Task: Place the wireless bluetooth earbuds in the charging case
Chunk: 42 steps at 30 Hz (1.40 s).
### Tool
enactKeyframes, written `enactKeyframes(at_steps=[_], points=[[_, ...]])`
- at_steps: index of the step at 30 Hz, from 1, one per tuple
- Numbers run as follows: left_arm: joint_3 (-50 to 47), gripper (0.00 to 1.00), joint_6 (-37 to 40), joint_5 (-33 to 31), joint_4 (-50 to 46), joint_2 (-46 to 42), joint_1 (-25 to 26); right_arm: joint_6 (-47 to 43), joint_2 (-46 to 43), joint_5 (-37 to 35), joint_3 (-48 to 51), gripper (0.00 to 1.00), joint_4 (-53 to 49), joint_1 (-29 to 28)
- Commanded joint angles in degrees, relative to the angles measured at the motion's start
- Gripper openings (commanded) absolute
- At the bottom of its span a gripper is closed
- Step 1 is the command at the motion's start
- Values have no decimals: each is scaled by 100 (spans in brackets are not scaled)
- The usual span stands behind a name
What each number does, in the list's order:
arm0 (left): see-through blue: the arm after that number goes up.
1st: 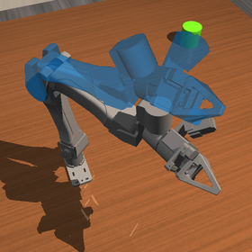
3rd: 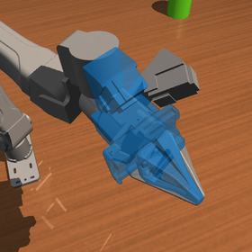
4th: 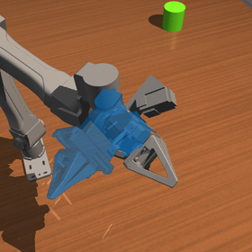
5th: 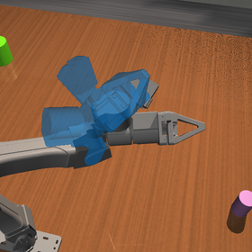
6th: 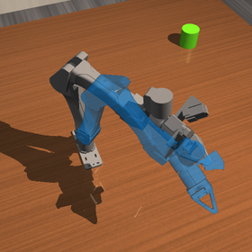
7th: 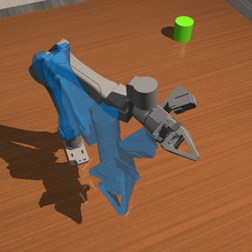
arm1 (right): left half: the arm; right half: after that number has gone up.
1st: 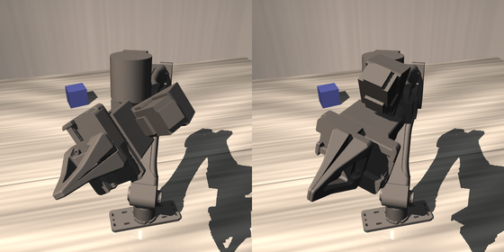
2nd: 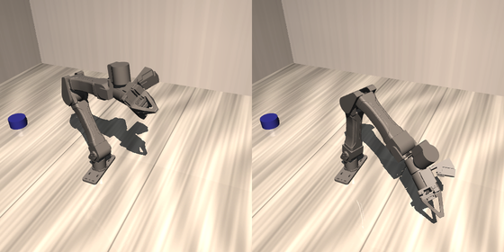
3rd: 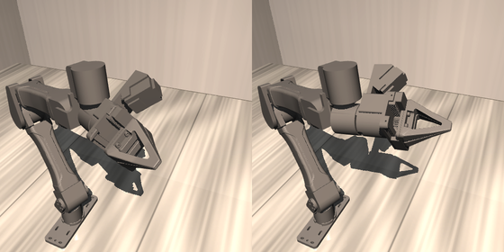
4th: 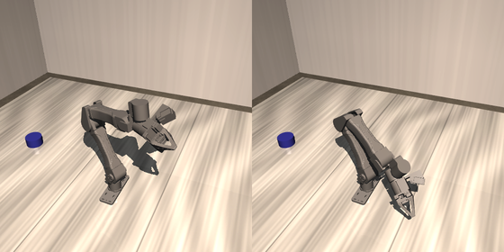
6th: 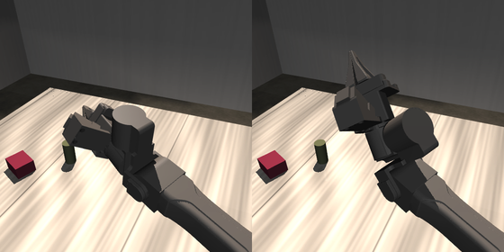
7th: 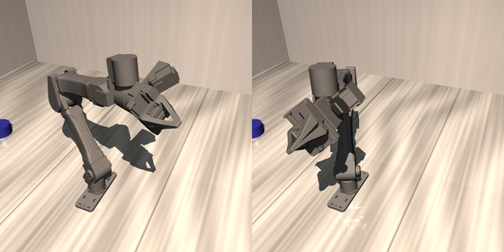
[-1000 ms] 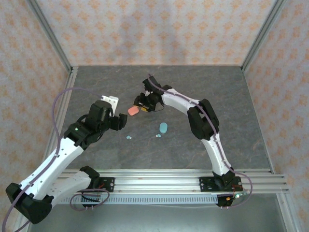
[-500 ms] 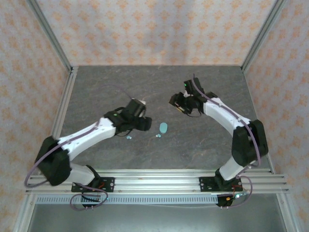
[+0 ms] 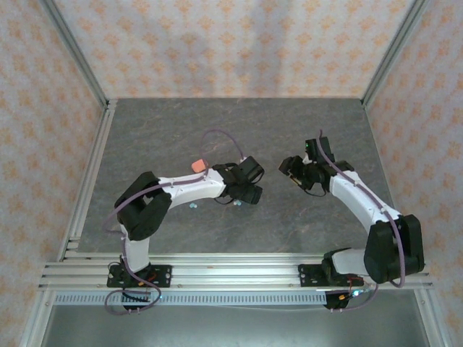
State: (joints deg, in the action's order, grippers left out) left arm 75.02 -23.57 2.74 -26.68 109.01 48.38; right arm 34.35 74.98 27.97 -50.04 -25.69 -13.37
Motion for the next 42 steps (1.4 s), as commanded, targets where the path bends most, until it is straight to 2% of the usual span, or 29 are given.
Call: enactKeyframes(at_steps=[1, 5, 8, 16, 21, 24, 30, 37, 42], points=[[251, 76, 36, -169, -269, 257, 17, -200, -78, 110, 130, 56, 3, 51], [297, 75, 123, -278, -268, 420, 22, -234, -46, 189, 206, 56, 55, 74], [350, 67, 236, -309, -271, 540, 18, -238, -38, 253, 231, 56, 81, 81], [246, 32, 716, -274, -139, 506, -27, -184, -77, 443, 229, 56, 185, 106], [-71, 19, 1556, -88, 170, -180, -93, -113, -155, 881, 270, 57, 397, 115], [-294, 18, 2128, 330, 357, -717, -174, -51, -191, 1428, 248, 56, 621, 115], [-585, 18, 2975, 1870, 468, -1749, -512, 72, -468, 2290, 94, 58, 912, 6], [-586, 18, 3410, 2969, 255, -2419, -755, 123, -1003, 2520, -248, 64, 900, -509], [-502, 18, 3471, 3323, 157, -2625, -804, 222, -1147, 2617, -388, 66, 1011, -825]])
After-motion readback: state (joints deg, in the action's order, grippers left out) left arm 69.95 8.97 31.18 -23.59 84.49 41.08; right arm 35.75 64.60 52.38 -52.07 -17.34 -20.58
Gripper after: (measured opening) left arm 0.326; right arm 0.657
